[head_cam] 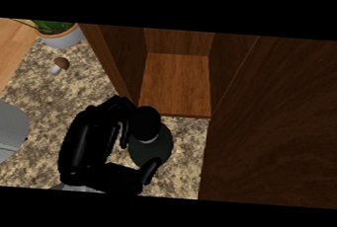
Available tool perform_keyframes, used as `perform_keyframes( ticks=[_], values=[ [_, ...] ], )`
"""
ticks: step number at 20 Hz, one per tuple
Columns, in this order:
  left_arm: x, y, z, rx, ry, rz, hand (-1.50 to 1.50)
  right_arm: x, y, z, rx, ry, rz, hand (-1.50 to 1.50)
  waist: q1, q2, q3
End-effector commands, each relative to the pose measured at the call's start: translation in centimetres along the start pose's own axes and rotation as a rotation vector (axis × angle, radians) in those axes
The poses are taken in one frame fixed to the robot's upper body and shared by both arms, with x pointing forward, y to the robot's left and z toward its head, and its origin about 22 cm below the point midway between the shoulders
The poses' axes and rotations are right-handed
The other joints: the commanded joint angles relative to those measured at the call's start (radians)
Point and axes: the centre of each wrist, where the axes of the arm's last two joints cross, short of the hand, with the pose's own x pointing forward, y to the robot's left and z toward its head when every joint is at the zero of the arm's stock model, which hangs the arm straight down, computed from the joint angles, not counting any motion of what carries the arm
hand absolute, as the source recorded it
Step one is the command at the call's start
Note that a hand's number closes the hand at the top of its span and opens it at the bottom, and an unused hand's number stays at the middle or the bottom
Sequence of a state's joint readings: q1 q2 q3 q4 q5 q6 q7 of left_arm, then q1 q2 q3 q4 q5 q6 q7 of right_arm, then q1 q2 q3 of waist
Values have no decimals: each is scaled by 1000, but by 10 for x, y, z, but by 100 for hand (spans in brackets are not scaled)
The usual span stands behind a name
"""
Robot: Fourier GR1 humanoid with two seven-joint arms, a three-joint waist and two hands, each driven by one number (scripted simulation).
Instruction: Pick up the wine, place it into the cabinet and close the cabinet
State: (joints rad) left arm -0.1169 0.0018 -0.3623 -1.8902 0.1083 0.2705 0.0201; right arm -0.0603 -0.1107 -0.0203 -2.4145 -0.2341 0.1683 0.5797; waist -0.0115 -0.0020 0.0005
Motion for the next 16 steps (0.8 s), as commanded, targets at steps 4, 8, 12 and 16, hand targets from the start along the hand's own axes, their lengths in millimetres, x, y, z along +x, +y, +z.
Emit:
perform_keyframes(
  ticks=[4,8,12,16],
  values=[
    [3,-47,-26,9,7,9,150,14,0,22,19,-46,-23,-150,-1,1,0],
    [7,-75,-34,28,-3,-33,150,27,11,21,48,-64,-49,-150,-9,-1,0],
    [-4,-74,-54,59,-1,-36,150,24,-4,16,56,-57,-9,-150,-5,2,0],
    [-4,-57,-57,71,-25,-73,150,27,2,19,35,-41,-26,-150,3,1,-1]
  ],
)
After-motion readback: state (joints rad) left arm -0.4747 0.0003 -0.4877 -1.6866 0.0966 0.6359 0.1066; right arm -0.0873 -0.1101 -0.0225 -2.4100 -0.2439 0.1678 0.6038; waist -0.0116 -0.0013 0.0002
